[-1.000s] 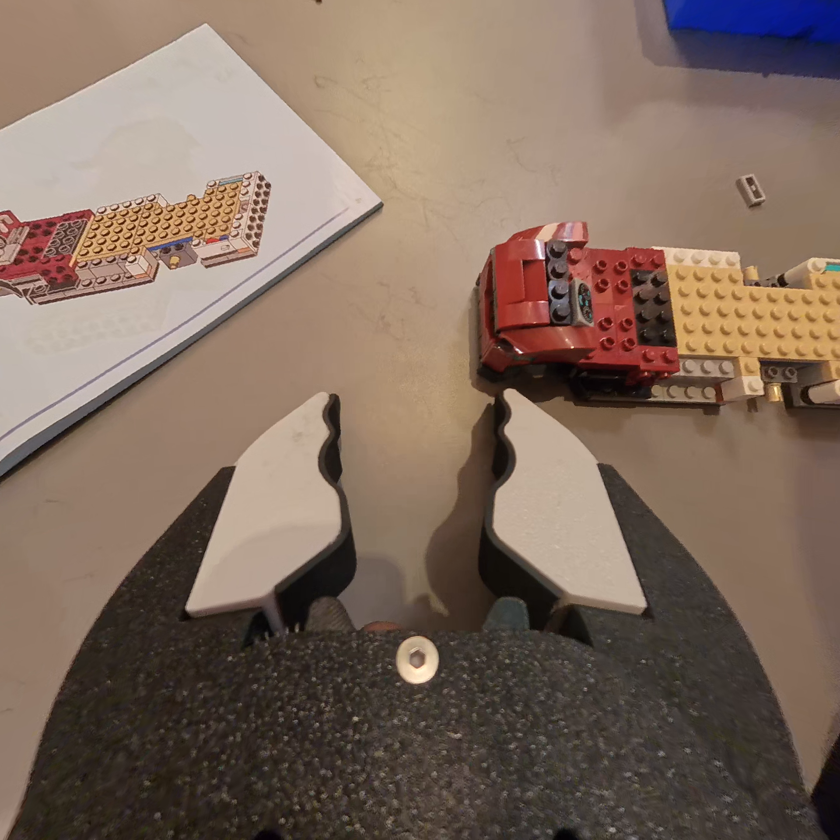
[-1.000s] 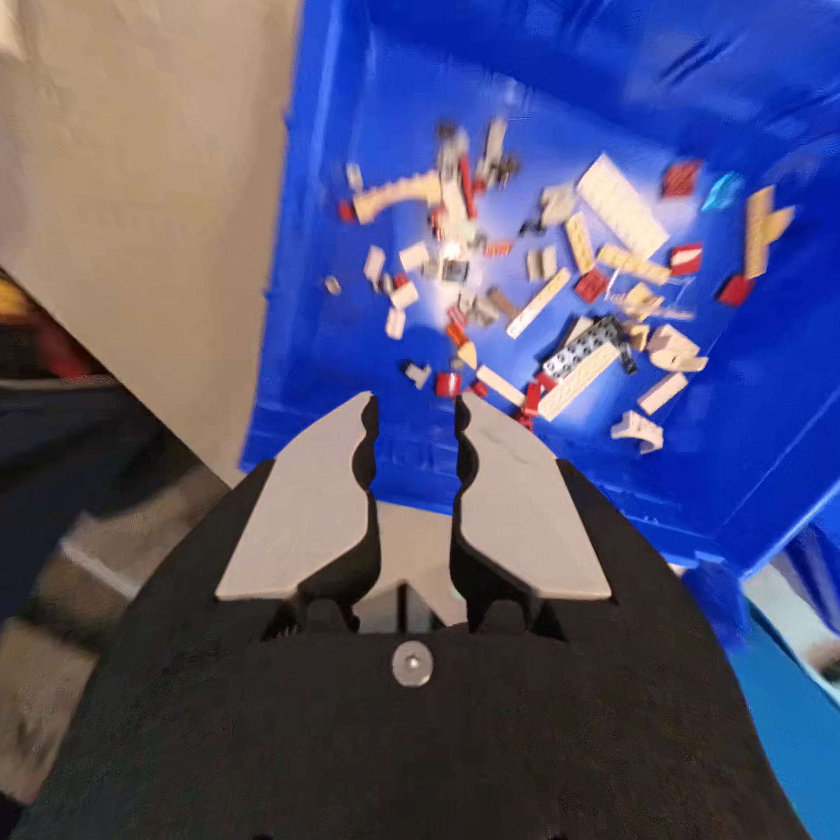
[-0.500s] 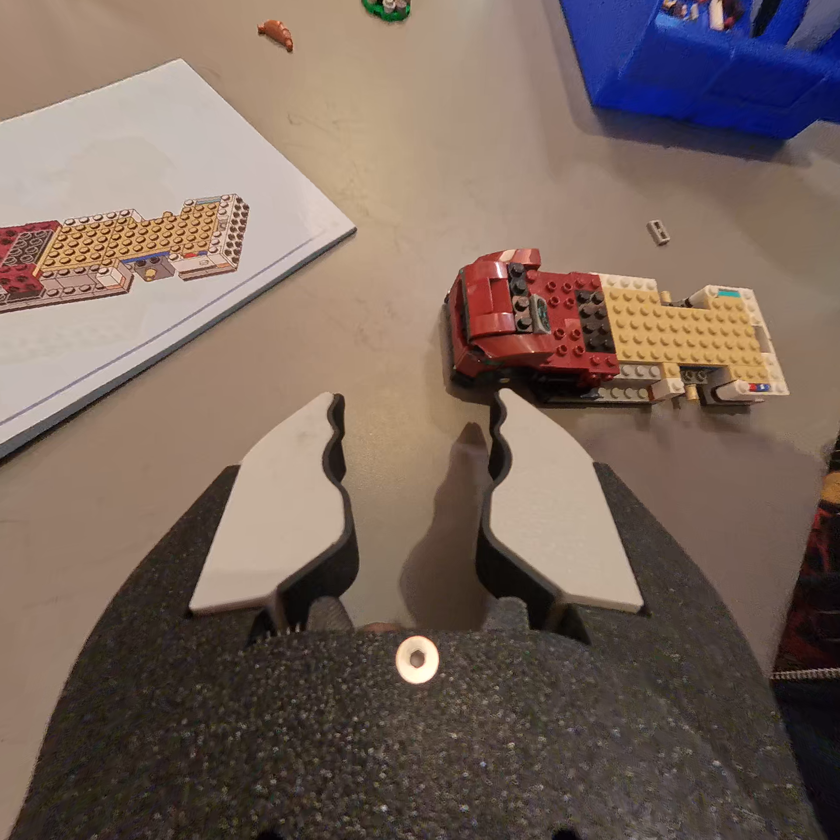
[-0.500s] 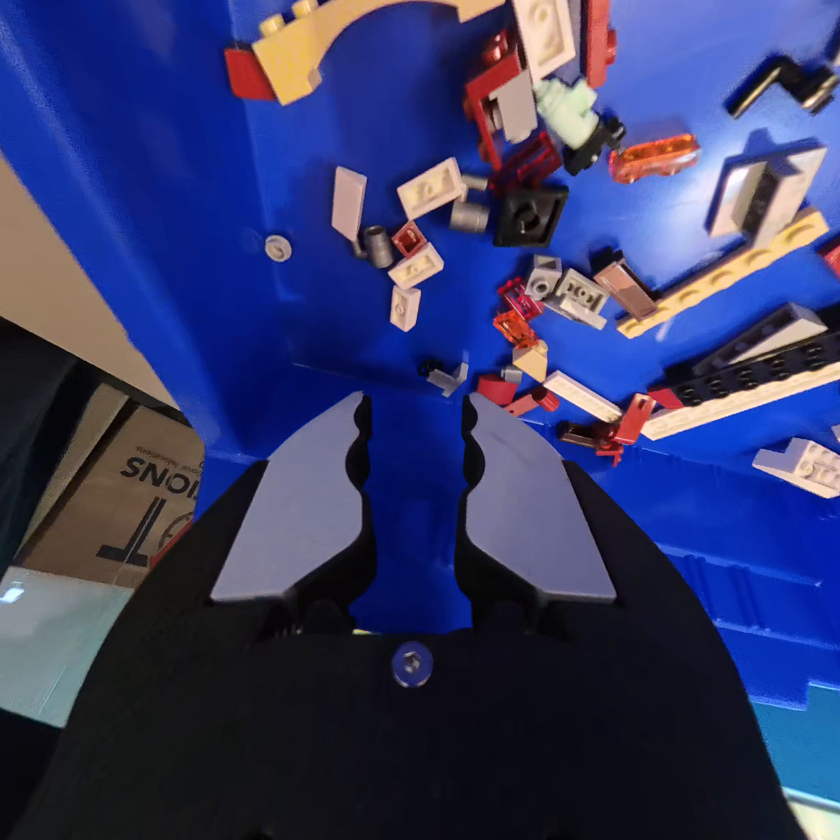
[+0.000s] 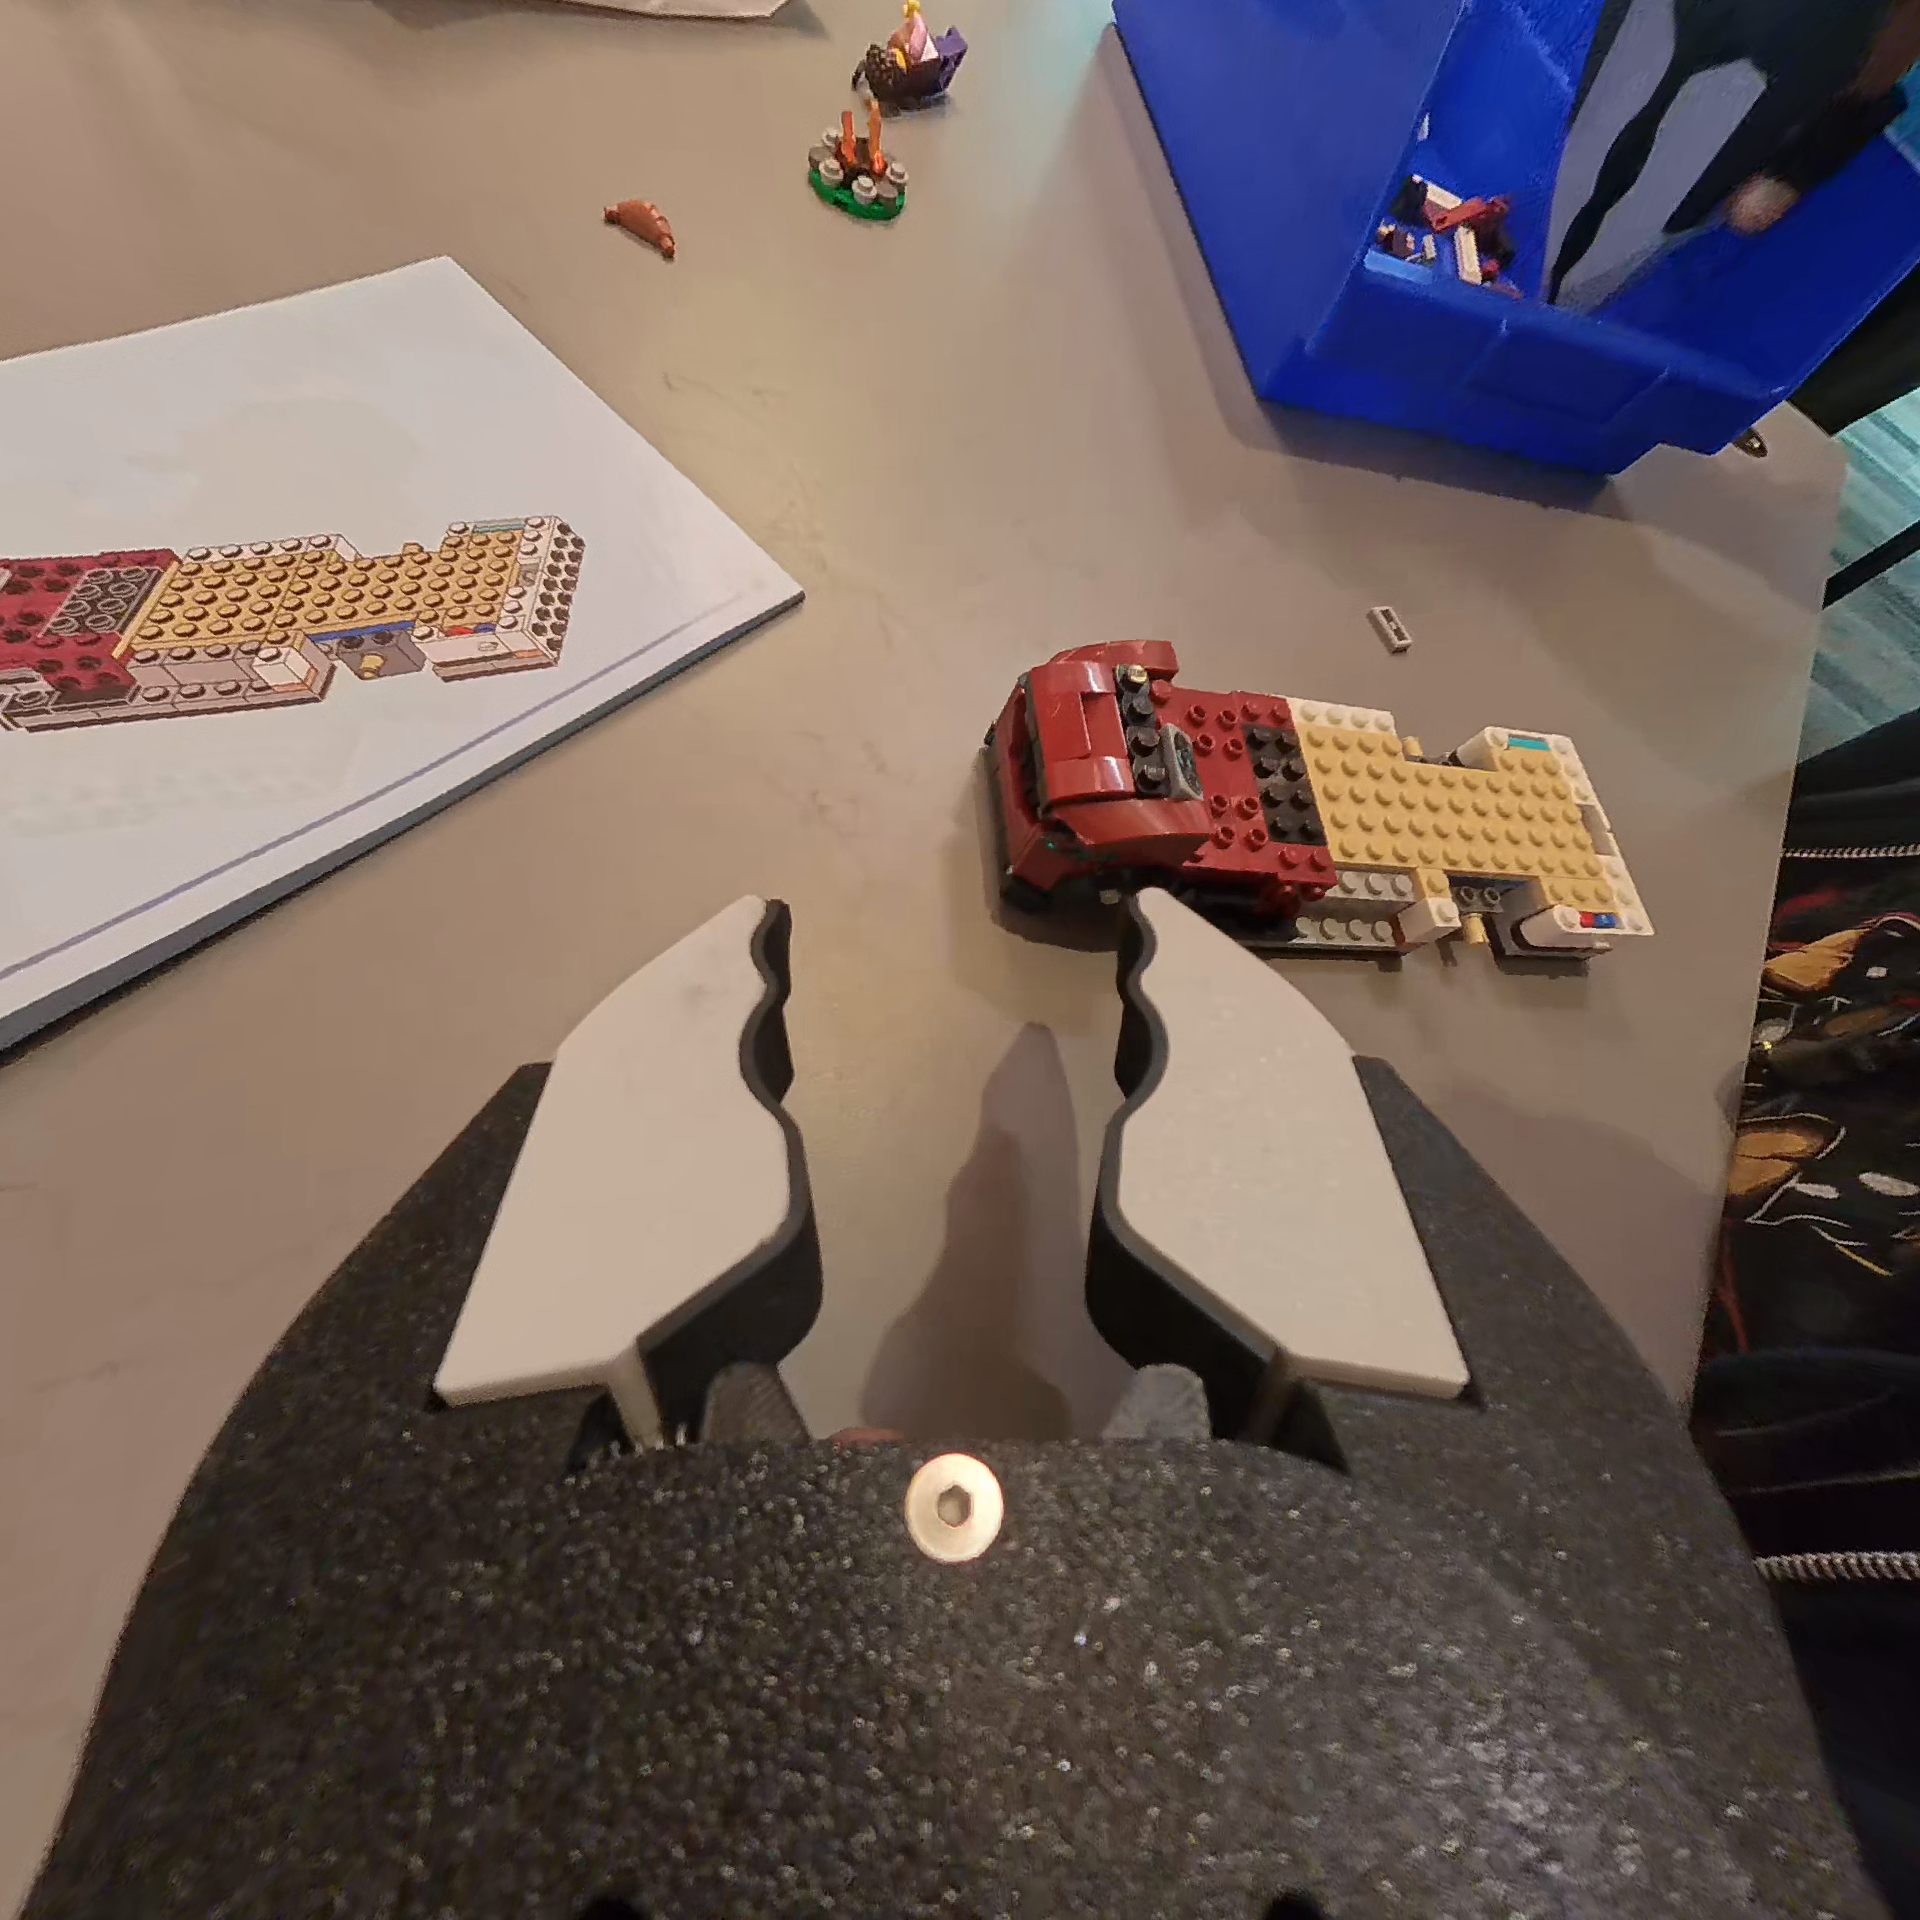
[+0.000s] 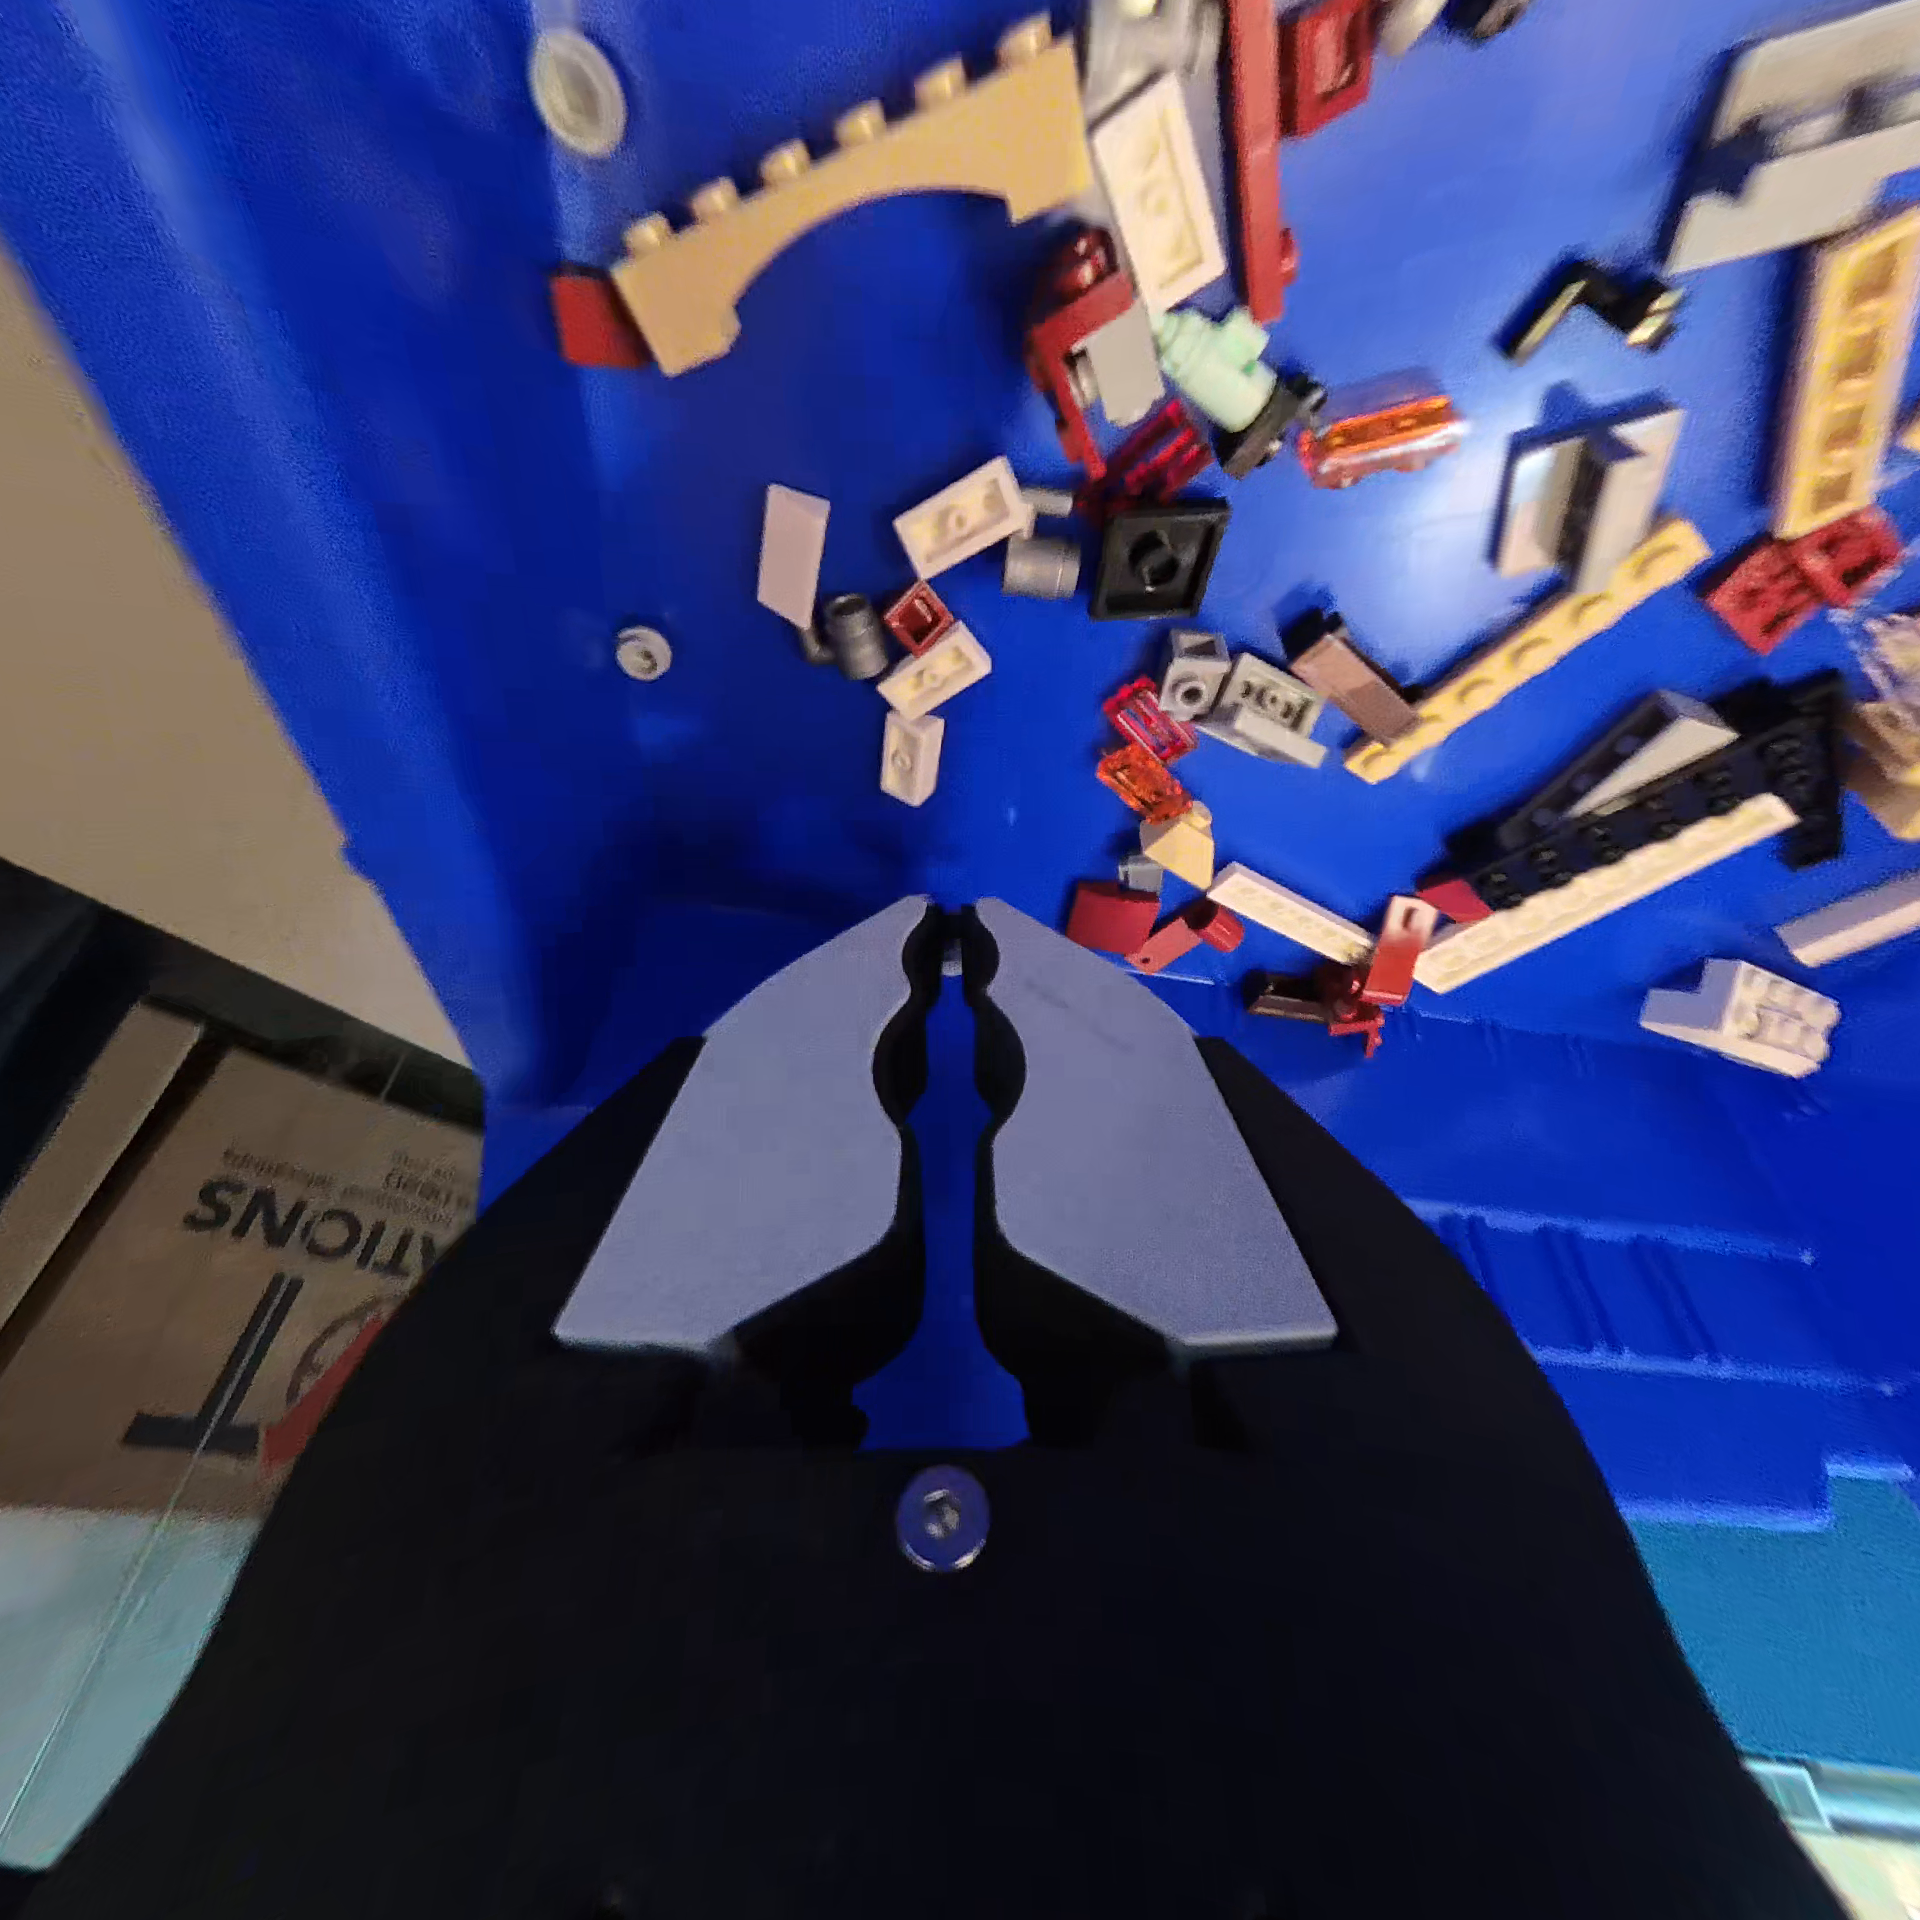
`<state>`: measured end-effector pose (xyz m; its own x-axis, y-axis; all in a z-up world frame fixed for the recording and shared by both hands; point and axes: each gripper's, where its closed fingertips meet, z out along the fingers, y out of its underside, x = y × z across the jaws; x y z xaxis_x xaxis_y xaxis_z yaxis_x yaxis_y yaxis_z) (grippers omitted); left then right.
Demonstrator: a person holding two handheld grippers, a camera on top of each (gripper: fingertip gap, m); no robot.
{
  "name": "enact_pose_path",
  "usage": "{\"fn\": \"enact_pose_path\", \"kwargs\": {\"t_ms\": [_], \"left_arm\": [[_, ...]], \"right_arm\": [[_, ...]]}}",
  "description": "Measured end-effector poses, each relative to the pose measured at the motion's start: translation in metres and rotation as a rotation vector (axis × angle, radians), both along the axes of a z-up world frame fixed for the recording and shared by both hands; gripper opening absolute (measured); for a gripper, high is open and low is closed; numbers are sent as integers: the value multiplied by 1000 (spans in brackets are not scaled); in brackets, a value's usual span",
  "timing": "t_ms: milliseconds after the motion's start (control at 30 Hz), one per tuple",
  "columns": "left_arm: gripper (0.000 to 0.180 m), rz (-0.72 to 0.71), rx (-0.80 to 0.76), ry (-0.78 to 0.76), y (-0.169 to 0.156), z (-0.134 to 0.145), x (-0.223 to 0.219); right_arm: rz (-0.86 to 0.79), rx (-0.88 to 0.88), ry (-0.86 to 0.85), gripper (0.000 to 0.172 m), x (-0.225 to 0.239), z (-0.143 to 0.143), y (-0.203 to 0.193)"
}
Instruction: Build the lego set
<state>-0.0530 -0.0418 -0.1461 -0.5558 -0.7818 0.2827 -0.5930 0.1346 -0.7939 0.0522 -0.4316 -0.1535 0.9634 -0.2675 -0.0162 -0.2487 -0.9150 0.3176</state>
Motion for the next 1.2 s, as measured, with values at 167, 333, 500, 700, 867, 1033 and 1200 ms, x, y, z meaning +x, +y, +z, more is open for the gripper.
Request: {"fn": "enact_pose_path", "kwargs": {"t_ms": [167,333,500,700,867,1033,1200], "left_arm": [[61,-6,43,-12,-2,-2,-1],[61,-11,49,-12,-2,-3,-2],[61,-13,52,-5,-2,-4,-2],[61,-20,63,-3,-3,-5,-2],[61,-23,74,-16,-4,-5,-3],[61,-30,79,-18,-5,-5,-3],[62,-25,101,-42,-5,-4,-7]], "right_arm": [[0,103,-89,4,4,23,8],[-6,332,-91,3,-10,53,51],[124,643,-100,3,-53,77,144],[266,759,-17,3,-96,30,226],[271,738,-4,5,-95,-6,248],[228,758,-1,14,-94,-12,250],[101,833,-4,26,-97,-4,238]]}}
